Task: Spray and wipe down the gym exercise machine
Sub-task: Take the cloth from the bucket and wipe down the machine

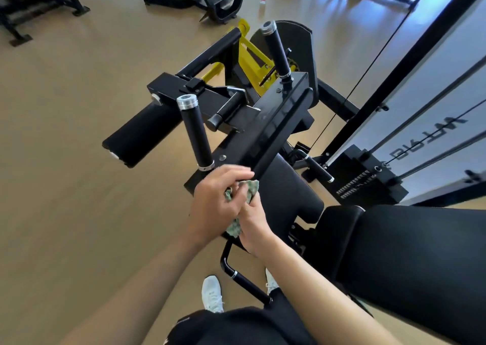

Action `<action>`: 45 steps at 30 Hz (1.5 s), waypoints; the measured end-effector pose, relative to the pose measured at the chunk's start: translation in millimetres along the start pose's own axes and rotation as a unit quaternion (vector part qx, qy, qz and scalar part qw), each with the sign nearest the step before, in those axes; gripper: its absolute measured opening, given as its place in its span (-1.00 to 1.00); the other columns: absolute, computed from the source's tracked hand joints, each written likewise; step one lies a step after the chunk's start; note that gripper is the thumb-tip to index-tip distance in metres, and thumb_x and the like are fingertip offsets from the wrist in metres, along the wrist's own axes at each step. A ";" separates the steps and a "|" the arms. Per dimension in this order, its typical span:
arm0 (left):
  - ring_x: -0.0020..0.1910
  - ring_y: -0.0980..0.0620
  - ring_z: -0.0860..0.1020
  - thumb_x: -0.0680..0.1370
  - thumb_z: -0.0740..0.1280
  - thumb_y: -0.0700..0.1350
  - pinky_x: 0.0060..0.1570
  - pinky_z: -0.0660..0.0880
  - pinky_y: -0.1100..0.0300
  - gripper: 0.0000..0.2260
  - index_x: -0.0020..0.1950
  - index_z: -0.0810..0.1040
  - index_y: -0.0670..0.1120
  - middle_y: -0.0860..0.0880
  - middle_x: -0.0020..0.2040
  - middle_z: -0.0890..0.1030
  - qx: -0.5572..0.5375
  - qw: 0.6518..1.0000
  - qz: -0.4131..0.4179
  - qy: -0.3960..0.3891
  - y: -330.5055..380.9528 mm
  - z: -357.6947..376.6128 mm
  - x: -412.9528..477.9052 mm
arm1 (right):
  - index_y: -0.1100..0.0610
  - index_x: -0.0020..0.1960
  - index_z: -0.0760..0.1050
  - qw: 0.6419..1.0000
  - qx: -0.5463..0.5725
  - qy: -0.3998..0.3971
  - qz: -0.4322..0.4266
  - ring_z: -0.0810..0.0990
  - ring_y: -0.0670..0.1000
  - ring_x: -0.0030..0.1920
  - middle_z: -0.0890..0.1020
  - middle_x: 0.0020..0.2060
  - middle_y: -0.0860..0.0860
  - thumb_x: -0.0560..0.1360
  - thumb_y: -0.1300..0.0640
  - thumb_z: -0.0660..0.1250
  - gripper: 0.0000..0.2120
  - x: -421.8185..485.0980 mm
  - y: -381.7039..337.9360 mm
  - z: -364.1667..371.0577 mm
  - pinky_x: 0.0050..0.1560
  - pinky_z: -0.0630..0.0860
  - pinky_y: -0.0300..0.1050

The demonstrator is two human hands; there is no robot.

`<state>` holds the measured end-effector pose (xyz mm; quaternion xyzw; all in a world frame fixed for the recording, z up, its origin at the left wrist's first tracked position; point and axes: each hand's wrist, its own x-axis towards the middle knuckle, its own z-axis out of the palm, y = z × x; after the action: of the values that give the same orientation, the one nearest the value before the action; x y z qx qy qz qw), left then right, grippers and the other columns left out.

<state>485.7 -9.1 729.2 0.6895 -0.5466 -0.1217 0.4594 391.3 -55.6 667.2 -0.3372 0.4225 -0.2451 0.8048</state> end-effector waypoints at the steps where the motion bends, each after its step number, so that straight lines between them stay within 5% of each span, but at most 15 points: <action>1: 0.09 0.10 0.64 0.57 0.39 -0.26 0.11 0.56 0.22 -0.82 0.12 0.70 -0.10 0.07 0.09 0.69 -0.011 1.000 -0.020 0.021 -0.5 -7.0 -19.8 | 0.19 0.34 0.39 1.000 -0.002 0.001 -0.001 0.64 0.31 0.23 0.62 0.20 0.31 0.60 0.03 0.42 -0.58 -4.1 4.3 1.1 0.25 0.58 0.32; 5: -0.16 0.06 0.63 0.51 0.36 -0.18 -0.13 0.51 0.31 -0.89 -0.04 0.66 -0.01 0.12 -0.14 0.67 -0.125 0.966 -0.208 0.090 -9.7 -13.7 -85.8 | 0.27 0.30 0.43 0.998 -0.035 0.045 0.013 0.71 0.20 0.06 0.68 0.03 0.18 0.56 -0.01 0.47 -0.52 -23.1 13.8 9.0 0.11 0.66 0.13; 10: 0.12 -0.01 0.67 0.43 0.50 0.02 0.06 0.57 0.17 -0.64 0.20 0.56 0.01 -0.03 0.14 0.69 -0.327 0.834 -0.443 0.030 -30.8 -5.5 -115.5 | 0.34 0.24 0.51 0.998 -0.030 0.056 0.021 0.71 0.29 0.10 0.69 0.12 0.30 0.61 0.09 0.42 -0.64 -40.5 23.0 16.8 0.18 0.64 0.23; 13: 0.15 -0.08 0.69 0.48 0.47 0.14 0.14 0.63 -0.01 -0.53 0.34 0.53 0.02 -0.07 0.22 0.69 -0.433 0.758 -0.480 -0.085 -38.3 -6.0 -113.0 | 0.32 0.16 0.57 0.994 -0.082 0.069 0.012 0.71 0.33 0.08 0.71 0.05 0.30 0.59 0.18 0.43 -0.76 -49.5 32.8 17.6 0.14 0.64 0.31; 16: 0.11 -0.13 0.70 0.53 0.48 0.12 -0.01 0.65 0.03 -0.56 0.33 0.57 -0.06 -0.11 0.19 0.71 -0.459 0.746 -0.469 -0.114 -41.2 -5.3 -106.6 | 0.29 0.12 0.59 0.988 -0.132 0.076 -0.009 0.70 0.30 0.10 0.71 0.04 0.28 0.60 0.31 0.33 -0.87 -56.7 42.7 15.3 0.15 0.63 0.31; 20: 0.10 -0.13 0.71 0.59 0.38 -0.02 -0.06 0.63 0.10 -0.68 0.29 0.62 -0.12 -0.17 0.18 0.71 -0.487 0.724 -0.477 -0.103 -52.6 -6.1 -106.9 | 0.10 0.19 0.60 0.976 -0.206 0.052 -0.046 0.69 0.09 0.17 0.70 0.11 0.14 0.59 0.38 0.27 -0.71 -69.4 42.2 11.2 0.20 0.64 0.02; 23: 0.06 -0.13 0.72 0.63 0.35 -0.12 -0.10 0.65 0.11 -0.75 0.26 0.62 -0.19 -0.22 0.17 0.70 -0.508 0.700 -0.499 -0.048 -61.5 -4.7 -107.0 | -0.17 0.34 0.49 0.959 -0.274 0.063 -0.035 0.62 -0.02 0.23 0.57 0.22 0.04 0.49 0.16 0.41 -0.53 -75.0 47.0 0.9 0.23 0.61 -0.06; 28: 0.04 0.02 0.68 0.70 0.28 -0.14 -0.27 0.64 0.25 -0.82 0.30 0.52 -0.09 -0.11 0.23 0.67 -0.490 0.631 -0.555 0.235 -91.0 -2.6 -98.6 | -0.03 0.52 0.38 0.949 -0.278 0.136 -0.052 0.59 -0.04 0.17 0.56 0.23 -0.04 0.57 0.16 0.42 -0.45 -75.4 32.4 -12.1 0.31 0.55 0.03; 30: 0.12 0.01 0.66 0.71 0.27 -0.15 -0.21 0.65 0.25 -0.82 0.31 0.49 0.00 -0.07 0.31 0.62 -0.493 0.631 -0.532 0.273 -97.6 -3.9 -91.5 | -0.02 0.56 0.33 0.946 -0.281 0.142 -0.081 0.60 -0.09 0.17 0.52 0.32 -0.07 0.59 0.19 0.40 -0.42 -71.8 23.4 -11.9 0.23 0.57 -0.10; 33: 0.06 0.03 0.66 0.72 0.21 -0.21 -0.10 0.65 0.22 -0.81 0.10 0.52 0.08 0.01 0.14 0.65 -0.494 0.672 -0.494 0.244 -78.1 0.6 -70.9 | -0.07 0.63 0.18 0.926 -0.322 0.137 -0.143 0.55 -0.14 0.30 0.33 0.51 -0.15 0.59 0.27 0.39 -0.28 -60.7 16.0 -9.2 0.16 0.57 -0.26; 38: 0.05 0.04 0.69 0.68 0.27 -0.29 0.16 0.63 0.08 -0.79 0.05 0.60 0.01 0.04 0.00 0.71 -0.444 0.733 -0.465 0.223 -49.4 16.7 -66.4 | -0.03 0.65 0.16 0.894 -0.394 0.099 -0.186 0.42 -0.05 0.49 0.19 0.62 -0.16 0.55 0.34 0.44 -0.20 -44.6 21.6 3.1 0.43 0.49 0.00; 45: 0.04 0.03 0.71 0.60 0.45 -0.16 0.16 0.64 -0.03 -0.88 0.04 0.63 0.06 0.01 -0.01 0.73 -0.362 0.831 -0.405 0.120 -21.8 39.0 -95.7 | -0.16 0.54 0.24 0.886 -0.401 0.102 -0.207 0.64 -0.12 0.18 0.24 0.57 -0.17 0.55 0.42 0.38 -0.26 -42.8 19.6 -4.7 0.25 0.59 -0.20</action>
<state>437.9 53.9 659.2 0.6427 -0.0758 -0.4024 0.6475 367.1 -15.3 672.6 -0.6845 0.4850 -0.2488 0.4840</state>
